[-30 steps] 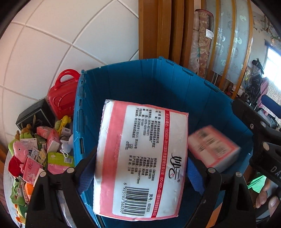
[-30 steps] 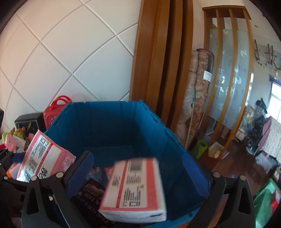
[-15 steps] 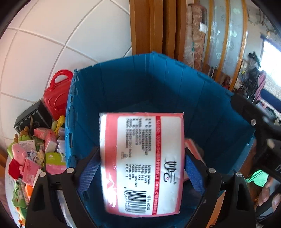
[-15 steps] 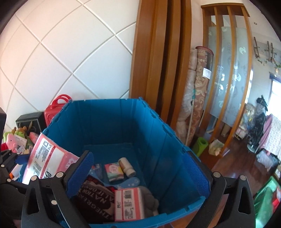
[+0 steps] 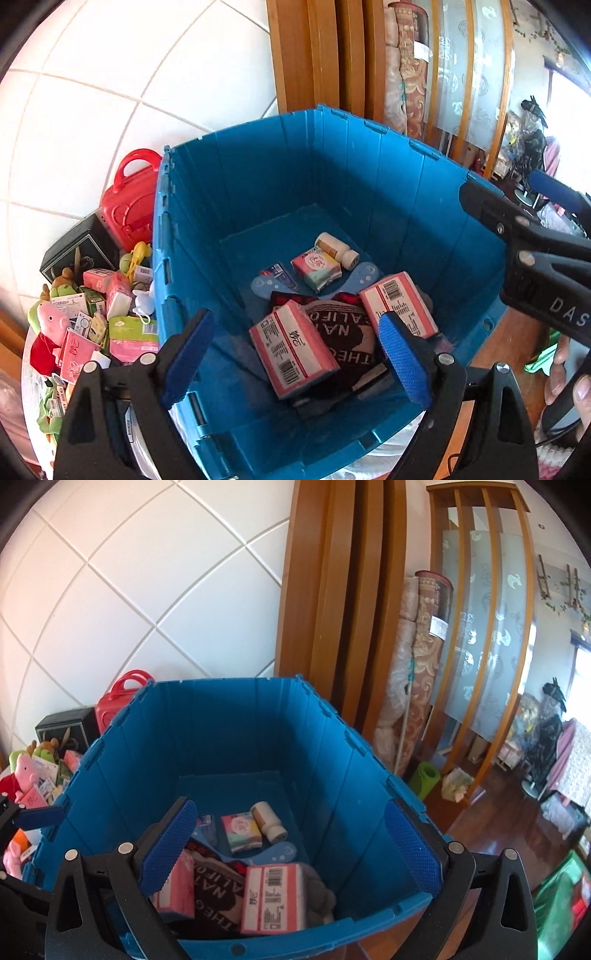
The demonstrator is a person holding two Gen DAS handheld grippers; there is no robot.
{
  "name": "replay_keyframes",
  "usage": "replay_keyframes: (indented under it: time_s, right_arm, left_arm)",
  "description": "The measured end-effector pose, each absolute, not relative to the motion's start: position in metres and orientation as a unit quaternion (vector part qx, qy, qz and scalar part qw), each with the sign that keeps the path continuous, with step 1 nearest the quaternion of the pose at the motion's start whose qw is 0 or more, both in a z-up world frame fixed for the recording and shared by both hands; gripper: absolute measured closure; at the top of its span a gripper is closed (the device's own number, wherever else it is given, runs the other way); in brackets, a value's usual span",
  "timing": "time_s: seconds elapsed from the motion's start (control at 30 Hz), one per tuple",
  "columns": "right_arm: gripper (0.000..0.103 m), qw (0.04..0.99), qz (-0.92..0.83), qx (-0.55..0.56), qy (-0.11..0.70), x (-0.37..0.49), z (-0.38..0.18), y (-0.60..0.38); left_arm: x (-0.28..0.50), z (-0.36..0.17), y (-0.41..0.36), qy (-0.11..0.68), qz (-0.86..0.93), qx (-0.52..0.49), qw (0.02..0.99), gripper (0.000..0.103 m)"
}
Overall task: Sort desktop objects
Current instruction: 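Open both tools to drop the tissue packs into the blue crate, then move both tools back over the pile of items on the table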
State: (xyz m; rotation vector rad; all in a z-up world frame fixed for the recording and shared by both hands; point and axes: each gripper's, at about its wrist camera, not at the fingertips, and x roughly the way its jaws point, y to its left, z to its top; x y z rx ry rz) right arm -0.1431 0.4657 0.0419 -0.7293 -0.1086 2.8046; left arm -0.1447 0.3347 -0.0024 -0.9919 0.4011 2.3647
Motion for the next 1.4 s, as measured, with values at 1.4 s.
replay_keyframes:
  time_s: [1.4]
  right_arm:
    - [0.0,-0.107,0.952,-0.256,-0.132,-0.159,0.006,0.172]
  left_arm:
    - [-0.173,-0.034,-0.012,-0.005,0.933,-0.358,0.042,0.012]
